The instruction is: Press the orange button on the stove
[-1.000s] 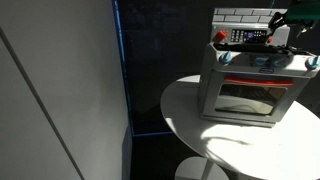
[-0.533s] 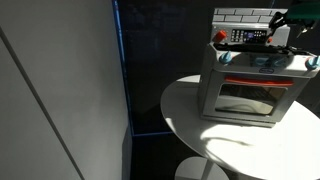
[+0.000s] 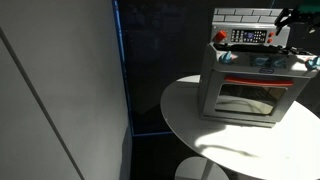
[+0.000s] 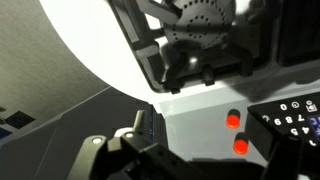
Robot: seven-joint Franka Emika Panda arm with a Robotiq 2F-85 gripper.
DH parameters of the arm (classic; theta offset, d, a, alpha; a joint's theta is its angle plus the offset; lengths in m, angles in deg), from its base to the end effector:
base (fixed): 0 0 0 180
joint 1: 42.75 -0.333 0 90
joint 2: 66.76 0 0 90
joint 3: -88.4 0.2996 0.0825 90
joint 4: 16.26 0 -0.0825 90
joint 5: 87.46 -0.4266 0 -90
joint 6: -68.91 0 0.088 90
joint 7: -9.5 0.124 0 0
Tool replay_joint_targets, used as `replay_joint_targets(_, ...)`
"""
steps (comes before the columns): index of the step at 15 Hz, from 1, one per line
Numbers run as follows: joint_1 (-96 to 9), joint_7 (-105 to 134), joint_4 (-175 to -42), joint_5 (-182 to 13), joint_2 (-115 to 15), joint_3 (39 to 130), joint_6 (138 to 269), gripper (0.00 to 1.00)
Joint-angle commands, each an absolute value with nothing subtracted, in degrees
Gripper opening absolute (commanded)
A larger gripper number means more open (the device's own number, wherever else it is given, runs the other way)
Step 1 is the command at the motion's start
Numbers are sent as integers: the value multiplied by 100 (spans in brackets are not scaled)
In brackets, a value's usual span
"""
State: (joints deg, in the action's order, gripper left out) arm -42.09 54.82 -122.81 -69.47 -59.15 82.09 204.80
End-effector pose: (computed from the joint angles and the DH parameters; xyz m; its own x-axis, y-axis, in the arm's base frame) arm 0.6669 -0.0865 0.4388 0.6654 -0.5984 0.4463 -0.6569 -0.7534 -0.0307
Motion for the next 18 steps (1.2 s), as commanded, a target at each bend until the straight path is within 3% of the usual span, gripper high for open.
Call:
replay_joint_targets(1, -4159, 4885, -12693, -7439, -6488, 8310, 20202, 100)
replay_joint_targets(18, -4053, 2758, -12464, -8495, -7603, 8412, 17149, 100)
